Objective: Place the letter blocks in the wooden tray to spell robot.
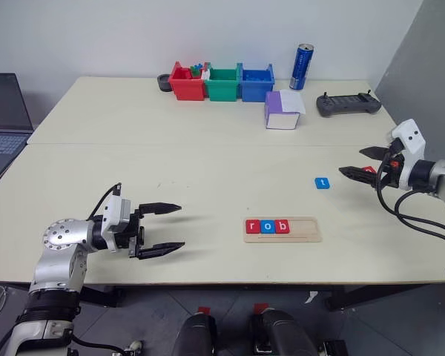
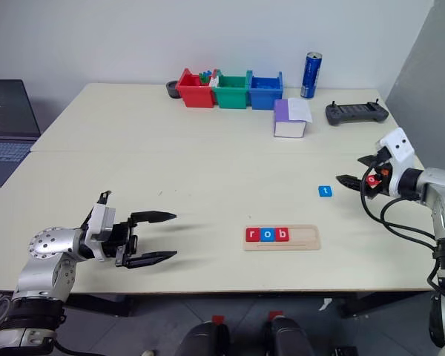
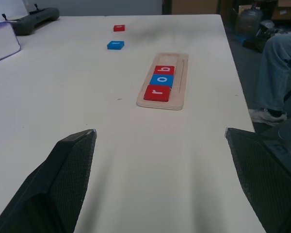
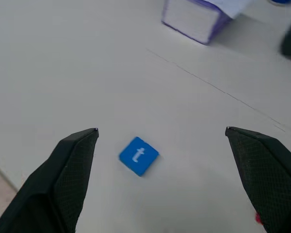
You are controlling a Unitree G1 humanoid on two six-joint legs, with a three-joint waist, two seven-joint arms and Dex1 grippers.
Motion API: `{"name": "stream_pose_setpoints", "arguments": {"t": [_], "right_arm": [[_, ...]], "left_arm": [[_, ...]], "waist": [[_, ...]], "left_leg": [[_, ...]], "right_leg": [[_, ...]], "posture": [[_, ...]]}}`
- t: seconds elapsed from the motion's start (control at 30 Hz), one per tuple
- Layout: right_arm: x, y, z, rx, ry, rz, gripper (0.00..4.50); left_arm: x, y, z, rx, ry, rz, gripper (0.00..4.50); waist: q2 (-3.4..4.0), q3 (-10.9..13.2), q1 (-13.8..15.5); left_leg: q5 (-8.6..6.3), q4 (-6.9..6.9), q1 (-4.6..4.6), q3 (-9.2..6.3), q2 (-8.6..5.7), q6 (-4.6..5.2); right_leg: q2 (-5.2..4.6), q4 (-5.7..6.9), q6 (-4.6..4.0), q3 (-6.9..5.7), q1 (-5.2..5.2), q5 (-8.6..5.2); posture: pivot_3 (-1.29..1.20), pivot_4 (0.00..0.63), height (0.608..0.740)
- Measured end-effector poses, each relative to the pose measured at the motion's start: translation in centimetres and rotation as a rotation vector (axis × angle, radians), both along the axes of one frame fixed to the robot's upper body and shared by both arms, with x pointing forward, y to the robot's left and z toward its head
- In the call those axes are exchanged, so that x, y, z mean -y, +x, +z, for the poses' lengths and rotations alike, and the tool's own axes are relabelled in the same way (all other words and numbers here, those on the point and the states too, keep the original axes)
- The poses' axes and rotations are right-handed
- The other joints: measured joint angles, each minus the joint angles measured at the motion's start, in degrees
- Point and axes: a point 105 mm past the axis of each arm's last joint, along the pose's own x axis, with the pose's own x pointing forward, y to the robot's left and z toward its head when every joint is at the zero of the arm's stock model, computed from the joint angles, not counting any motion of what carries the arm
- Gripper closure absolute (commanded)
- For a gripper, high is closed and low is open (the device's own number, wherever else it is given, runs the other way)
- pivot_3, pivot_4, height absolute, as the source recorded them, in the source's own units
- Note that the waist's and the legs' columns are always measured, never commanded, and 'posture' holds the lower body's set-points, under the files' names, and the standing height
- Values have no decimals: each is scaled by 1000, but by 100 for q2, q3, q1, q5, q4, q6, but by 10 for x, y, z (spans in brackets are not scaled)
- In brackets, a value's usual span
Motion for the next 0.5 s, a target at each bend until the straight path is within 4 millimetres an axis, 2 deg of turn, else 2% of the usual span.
{"name": "stream_pose_setpoints", "arguments": {"t": [0.2, 0.33, 0.5], "right_arm": [[30, 12, -22, -83, 140, -304, 27], [58, 22, -17, -68, 162, -495, 27], [72, 23, -37, -122, 149, -553, 27]], "left_arm": [[2, 0, 3, 1, 1, -7, 0], [4, -1, 5, 2, 2, -14, 0], [4, 0, 5, 2, 1, -11, 0]], "waist": [[1, 1, -35], [1, 1, -34], [2, 1, -38]], "left_leg": [[0, 0, 2, 5, 0, -1], [0, -2, 1, 5, 0, 0], [0, -5, 1, 8, -1, 0]], "right_leg": [[0, 8, 0, 6, -2, 0], [1, 6, 0, 6, -3, 0], [1, 4, 0, 10, -3, 0]], "posture": [[0, 150, 740], [0, 150, 740], [0, 150, 740]]}}
